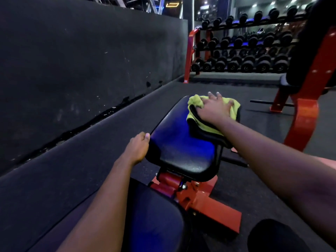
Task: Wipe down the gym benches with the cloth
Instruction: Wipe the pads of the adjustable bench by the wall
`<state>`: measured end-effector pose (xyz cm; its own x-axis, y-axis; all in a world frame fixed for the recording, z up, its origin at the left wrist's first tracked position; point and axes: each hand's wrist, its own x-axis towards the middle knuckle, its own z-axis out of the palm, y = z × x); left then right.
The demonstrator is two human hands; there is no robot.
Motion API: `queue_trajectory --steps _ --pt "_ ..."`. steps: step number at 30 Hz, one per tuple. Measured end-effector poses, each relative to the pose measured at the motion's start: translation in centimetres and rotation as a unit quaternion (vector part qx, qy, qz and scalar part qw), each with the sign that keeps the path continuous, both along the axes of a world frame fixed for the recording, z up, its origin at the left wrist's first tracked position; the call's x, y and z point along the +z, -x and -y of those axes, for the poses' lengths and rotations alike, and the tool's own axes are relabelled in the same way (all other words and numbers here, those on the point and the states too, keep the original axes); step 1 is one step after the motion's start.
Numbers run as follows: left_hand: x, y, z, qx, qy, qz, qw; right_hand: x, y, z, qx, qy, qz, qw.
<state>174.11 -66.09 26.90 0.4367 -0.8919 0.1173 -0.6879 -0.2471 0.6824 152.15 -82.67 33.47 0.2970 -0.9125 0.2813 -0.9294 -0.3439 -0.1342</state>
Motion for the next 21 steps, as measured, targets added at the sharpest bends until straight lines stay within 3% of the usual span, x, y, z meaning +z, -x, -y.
queue_trajectory --steps 3,8,9,11,14,17,21 --pt "-0.4 0.1 1.1 0.025 0.019 0.04 0.999 0.2 -2.9 1.3 0.04 0.021 -0.035 0.998" --pt "-0.4 0.4 3.4 0.075 0.072 0.103 0.989 -0.7 -3.7 -0.1 0.213 0.064 -0.022 0.975" --pt "0.1 0.4 3.8 0.083 0.061 0.125 0.987 -0.9 -3.4 -0.4 0.24 0.061 0.02 0.969" --pt "2.1 0.9 5.3 0.102 0.047 0.15 0.982 -0.2 -2.4 -0.4 0.269 -0.004 0.192 0.944" --pt "6.8 2.8 7.2 0.09 0.127 0.127 0.98 2.9 -0.9 -0.6 0.226 -0.113 0.457 0.852" --pt "12.6 5.1 9.3 0.001 0.185 0.06 0.981 7.2 0.9 -0.6 0.174 -0.22 0.549 0.787" --pt "20.9 8.3 10.2 -0.17 0.083 -0.045 0.981 13.0 3.5 -1.3 0.166 -0.311 0.604 0.715"
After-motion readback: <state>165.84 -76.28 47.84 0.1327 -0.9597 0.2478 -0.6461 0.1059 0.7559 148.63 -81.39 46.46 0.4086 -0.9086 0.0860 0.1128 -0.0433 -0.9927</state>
